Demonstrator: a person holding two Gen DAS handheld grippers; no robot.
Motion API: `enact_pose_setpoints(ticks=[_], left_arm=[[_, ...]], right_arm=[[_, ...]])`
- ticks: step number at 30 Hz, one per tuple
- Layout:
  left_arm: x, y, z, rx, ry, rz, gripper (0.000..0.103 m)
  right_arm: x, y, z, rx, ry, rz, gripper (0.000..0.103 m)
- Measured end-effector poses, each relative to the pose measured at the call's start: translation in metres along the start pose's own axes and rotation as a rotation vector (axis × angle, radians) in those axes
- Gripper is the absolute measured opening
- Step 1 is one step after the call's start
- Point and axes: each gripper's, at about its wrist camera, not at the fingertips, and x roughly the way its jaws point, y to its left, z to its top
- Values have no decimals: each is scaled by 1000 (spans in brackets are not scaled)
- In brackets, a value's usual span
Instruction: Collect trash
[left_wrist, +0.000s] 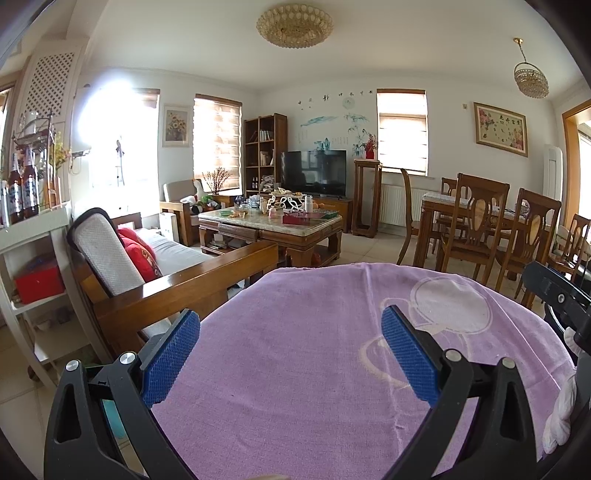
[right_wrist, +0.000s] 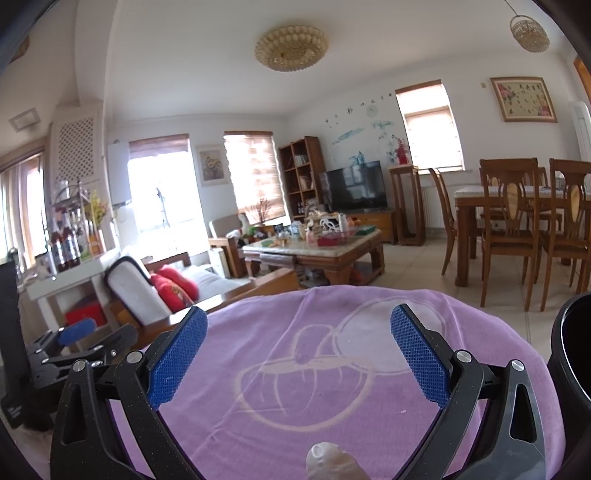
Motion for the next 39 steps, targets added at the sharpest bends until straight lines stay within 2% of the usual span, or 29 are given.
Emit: enact_pose_setpoints(ticks=[34,39], left_arm=[[4,2,-1,-3,13,-18,98],[5,3,-2,-3,17,-2,98]], right_arm=[[5,8,4,-13,23,-18,98],[6,9,5,-15,21,-15,98]])
